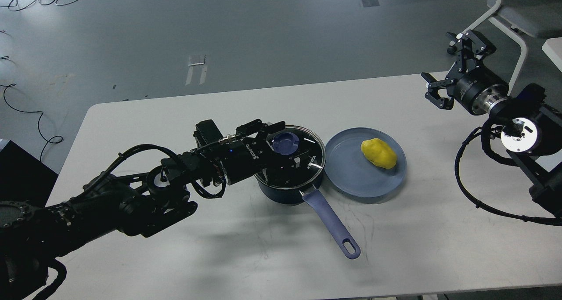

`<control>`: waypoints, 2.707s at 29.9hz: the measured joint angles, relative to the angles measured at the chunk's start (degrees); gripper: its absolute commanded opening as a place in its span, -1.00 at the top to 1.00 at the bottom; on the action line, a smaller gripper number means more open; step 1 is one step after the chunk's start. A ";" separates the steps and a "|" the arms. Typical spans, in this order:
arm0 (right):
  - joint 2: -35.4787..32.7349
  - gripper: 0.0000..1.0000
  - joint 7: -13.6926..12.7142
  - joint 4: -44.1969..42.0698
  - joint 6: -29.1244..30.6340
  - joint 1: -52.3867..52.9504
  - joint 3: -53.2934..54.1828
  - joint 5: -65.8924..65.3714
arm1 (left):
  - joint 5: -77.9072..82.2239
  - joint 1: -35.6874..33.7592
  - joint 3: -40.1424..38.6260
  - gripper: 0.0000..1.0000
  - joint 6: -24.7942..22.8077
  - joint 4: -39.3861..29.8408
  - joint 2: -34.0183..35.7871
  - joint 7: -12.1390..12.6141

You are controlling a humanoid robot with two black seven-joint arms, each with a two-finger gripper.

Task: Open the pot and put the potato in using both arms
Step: 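Close the left gripper on the lid knob, then lift the glass lid off the saucepan and carry it toward the robot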

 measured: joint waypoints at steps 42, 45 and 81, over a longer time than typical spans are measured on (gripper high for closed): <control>0.25 -1.00 0.09 -2.97 0.00 0.51 -0.75 0.00 | 0.72 1.79 2.21 -0.16 0.00 5.79 -0.30 -0.02; 0.25 -1.00 0.09 -3.01 0.00 0.46 -0.75 0.00 | 0.71 1.83 2.19 -0.07 0.00 5.80 -0.38 -0.02; 0.68 -1.00 0.23 -3.96 0.01 1.15 -2.75 -0.01 | -10.21 1.04 -1.55 0.03 0.00 -3.55 5.35 -0.01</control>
